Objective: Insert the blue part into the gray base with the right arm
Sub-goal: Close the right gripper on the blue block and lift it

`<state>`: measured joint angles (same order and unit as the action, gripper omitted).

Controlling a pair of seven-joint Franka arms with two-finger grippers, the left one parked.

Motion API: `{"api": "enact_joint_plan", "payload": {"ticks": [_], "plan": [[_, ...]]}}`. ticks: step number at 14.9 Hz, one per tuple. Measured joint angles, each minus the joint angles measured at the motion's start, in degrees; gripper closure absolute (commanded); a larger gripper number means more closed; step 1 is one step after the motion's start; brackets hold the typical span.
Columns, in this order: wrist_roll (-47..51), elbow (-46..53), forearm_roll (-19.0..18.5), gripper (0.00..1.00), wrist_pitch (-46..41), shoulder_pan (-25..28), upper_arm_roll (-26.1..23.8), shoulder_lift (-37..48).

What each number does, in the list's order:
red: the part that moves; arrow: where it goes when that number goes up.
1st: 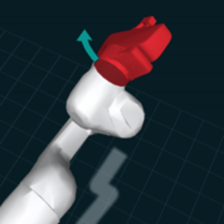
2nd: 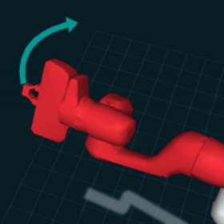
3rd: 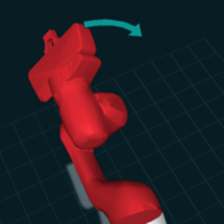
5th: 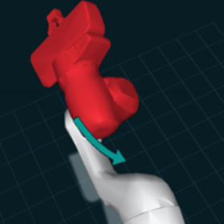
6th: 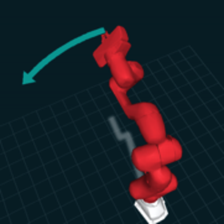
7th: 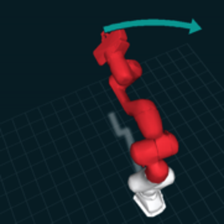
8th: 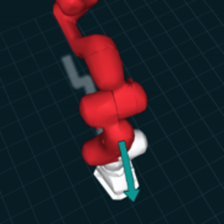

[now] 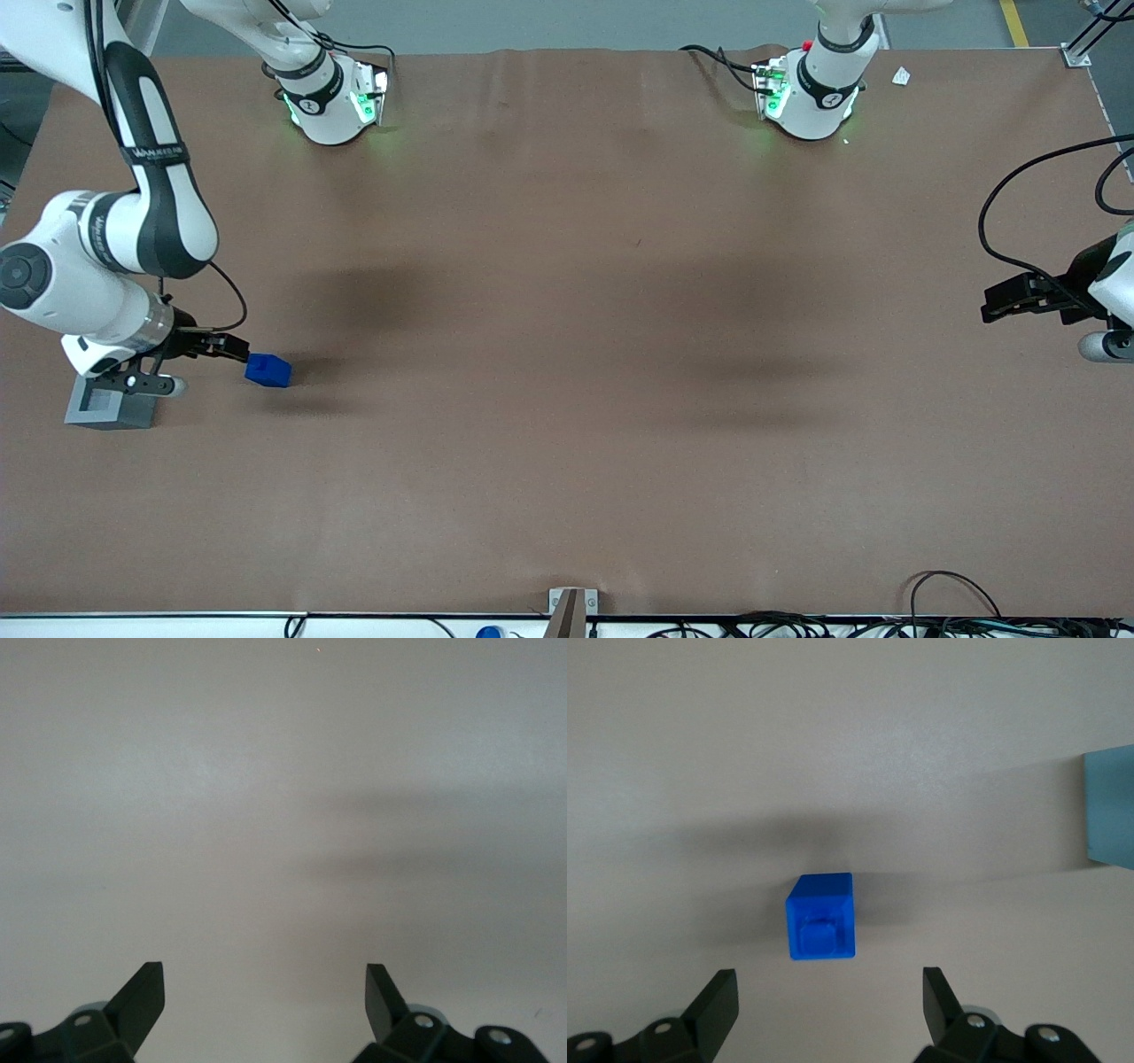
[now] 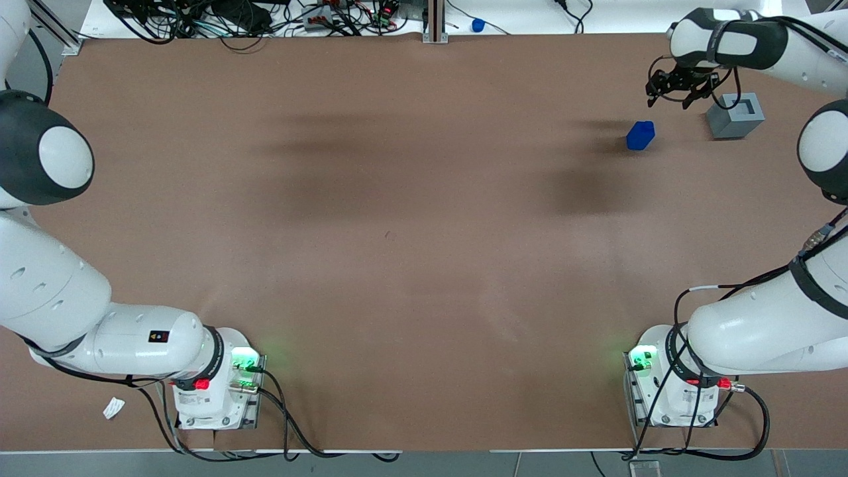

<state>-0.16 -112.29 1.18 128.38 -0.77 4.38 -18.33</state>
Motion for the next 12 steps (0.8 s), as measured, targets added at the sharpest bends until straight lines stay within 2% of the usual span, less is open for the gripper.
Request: {"api": "enact_joint_plan", "payload": {"ticks": [12], "plan": [[-0.4,0.0,0.0,0.25,4.2,0.4,-1.0,-5.7]]}}
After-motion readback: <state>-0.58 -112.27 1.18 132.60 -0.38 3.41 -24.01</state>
